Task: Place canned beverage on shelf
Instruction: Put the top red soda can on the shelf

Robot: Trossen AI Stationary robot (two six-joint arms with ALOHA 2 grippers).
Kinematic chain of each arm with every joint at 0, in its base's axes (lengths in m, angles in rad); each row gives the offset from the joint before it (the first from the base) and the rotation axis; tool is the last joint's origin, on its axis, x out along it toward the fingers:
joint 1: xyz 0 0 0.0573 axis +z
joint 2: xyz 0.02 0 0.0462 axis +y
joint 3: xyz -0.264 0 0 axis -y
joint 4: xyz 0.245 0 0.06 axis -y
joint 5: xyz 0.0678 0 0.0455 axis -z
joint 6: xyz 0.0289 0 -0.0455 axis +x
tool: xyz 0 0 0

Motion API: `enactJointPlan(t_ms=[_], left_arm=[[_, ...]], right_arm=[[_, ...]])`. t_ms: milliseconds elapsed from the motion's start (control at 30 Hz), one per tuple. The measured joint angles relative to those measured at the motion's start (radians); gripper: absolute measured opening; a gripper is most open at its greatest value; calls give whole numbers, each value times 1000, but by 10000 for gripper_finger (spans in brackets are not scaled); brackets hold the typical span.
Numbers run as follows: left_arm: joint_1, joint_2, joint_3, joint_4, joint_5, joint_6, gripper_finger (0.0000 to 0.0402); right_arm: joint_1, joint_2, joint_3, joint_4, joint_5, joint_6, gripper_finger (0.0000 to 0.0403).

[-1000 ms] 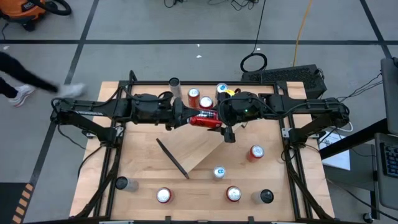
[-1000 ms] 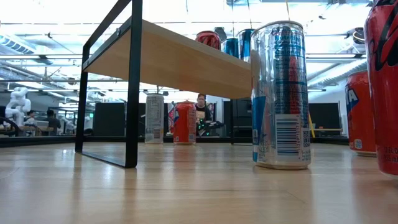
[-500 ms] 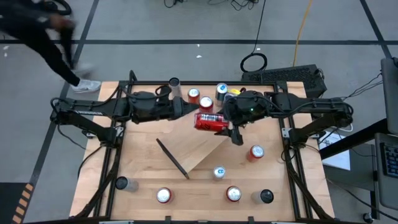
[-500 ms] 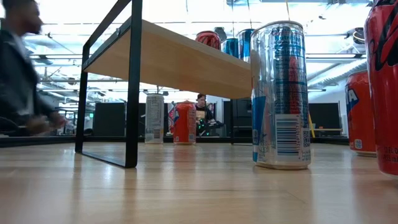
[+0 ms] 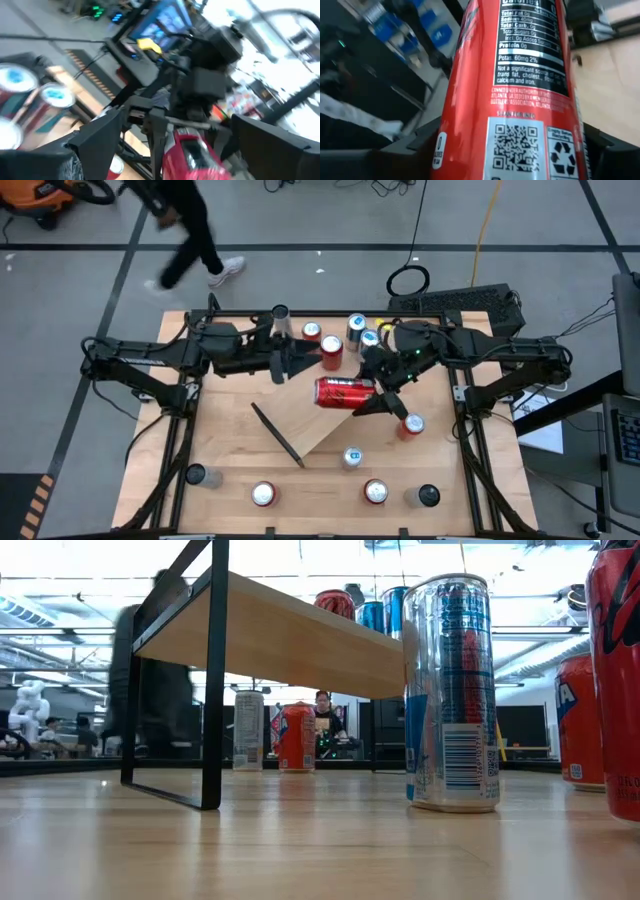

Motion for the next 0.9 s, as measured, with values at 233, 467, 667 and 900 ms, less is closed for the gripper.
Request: enactJointPlan(t_ms=[233, 467, 667, 900], left_arm=[[0, -6, 0, 14, 117, 125, 377], [0, -45, 0, 16, 133, 173, 376], [-7, -67, 0, -85, 130, 179, 376], [-42, -67, 0, -176, 130, 180, 391]], right_arm=[[0, -1, 0, 102, -1, 86, 279], [0, -1, 0, 102, 3, 134, 279], [0, -1, 1, 91, 56, 167, 279], [-1, -1, 1, 91, 115, 174, 279]])
